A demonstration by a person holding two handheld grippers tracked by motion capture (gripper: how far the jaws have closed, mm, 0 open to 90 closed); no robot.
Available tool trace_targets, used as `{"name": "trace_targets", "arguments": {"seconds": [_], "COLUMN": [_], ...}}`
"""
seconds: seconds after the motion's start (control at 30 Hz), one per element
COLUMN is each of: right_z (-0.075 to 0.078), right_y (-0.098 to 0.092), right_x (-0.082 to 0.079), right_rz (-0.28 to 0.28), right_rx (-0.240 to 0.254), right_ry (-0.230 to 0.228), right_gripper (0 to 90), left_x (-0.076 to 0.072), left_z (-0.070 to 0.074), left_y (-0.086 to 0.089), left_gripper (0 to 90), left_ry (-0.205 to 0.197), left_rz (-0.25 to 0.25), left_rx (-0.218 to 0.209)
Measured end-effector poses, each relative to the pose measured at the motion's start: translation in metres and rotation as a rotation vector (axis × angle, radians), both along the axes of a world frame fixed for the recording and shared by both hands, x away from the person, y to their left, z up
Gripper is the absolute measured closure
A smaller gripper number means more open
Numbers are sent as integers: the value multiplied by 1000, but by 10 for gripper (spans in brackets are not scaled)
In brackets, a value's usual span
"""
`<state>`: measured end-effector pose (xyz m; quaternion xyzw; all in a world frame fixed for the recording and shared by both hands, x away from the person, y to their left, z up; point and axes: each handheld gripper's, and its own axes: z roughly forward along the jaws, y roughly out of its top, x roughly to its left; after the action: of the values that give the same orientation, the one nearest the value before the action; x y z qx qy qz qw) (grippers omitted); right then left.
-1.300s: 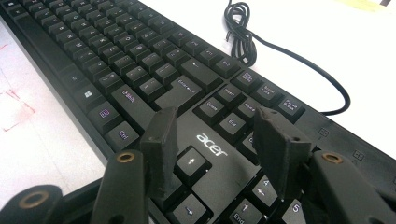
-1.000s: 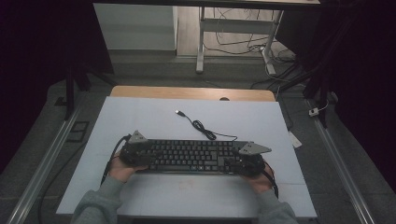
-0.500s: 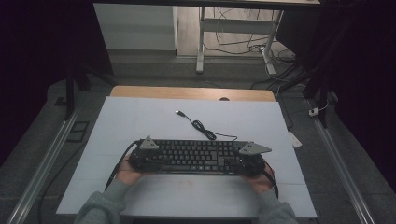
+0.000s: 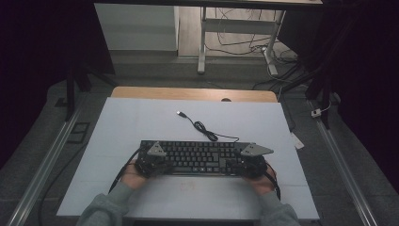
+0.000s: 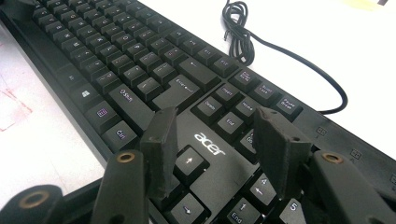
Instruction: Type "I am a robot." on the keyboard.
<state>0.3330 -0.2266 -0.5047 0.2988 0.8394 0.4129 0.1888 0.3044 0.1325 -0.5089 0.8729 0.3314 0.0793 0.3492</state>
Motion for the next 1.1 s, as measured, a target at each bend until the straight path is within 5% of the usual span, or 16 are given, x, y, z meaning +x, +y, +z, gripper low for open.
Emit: {"name": "trace_targets", "arguments": {"seconds": [0.9, 1.1], "right_z": [0, 0], "right_y": [0, 0], "right_x": [0, 0], "right_rz": [-1, -1], "right_rx": [-1, 4], "right_ry": [-1, 1], "right_gripper": [502, 502], "left_x": [0, 0], "left_z": [-8, -6], "left_y": [-9, -5], "left_gripper": [889, 889], "left_ry": [-5, -13], "left_rz": [-19, -6], "left_rx": [54, 39]}}
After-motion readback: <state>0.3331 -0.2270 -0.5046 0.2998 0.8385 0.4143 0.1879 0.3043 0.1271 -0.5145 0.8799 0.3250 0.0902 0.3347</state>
